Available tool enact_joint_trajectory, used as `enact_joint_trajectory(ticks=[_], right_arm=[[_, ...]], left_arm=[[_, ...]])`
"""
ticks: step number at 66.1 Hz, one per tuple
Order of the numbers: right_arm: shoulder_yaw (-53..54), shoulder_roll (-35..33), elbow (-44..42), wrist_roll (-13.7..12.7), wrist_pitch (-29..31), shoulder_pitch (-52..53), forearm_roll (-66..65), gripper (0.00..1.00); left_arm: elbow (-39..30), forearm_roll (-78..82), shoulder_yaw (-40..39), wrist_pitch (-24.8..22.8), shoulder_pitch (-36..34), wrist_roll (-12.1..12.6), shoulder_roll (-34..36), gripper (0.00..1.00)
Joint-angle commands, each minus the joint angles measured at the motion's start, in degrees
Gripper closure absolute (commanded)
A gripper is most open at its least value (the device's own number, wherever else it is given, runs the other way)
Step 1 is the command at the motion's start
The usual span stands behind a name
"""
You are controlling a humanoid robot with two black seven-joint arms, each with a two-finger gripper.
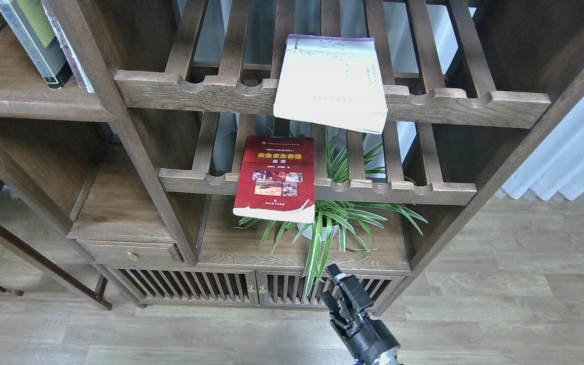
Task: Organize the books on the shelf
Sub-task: 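Raise the right gripper to the white book on the upper shelf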
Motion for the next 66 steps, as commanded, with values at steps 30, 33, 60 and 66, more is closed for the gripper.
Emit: enact_joint_trajectory(ticks=[30, 33, 60, 66], right_arm=[[12.79, -6.40, 12.29, 0.02, 0.00, 3.79, 0.47, 0.02], [12.88, -6.49, 13.25, 0.02, 0.00, 4.23, 0.38, 0.02], [12.88, -7.45, 20.19, -0.33, 0.00, 5.02, -1.99, 0.01], [12.79, -7.02, 21.08, -0.51, 0.00, 4.94, -3.74, 0.01]], left_arm=[[2.28, 0.00, 0.09, 0.00, 4.39, -0.09, -0.98, 0.00], [2.37, 0.00, 0.09, 0.00, 4.39, -0.09, -0.98, 0.00], [3.77, 0.00, 0.09, 0.00, 4.39, -0.09, -0.98, 0.00], [3.86, 0.00, 0.09, 0.00, 4.39, -0.09, -0.98, 0.00]])
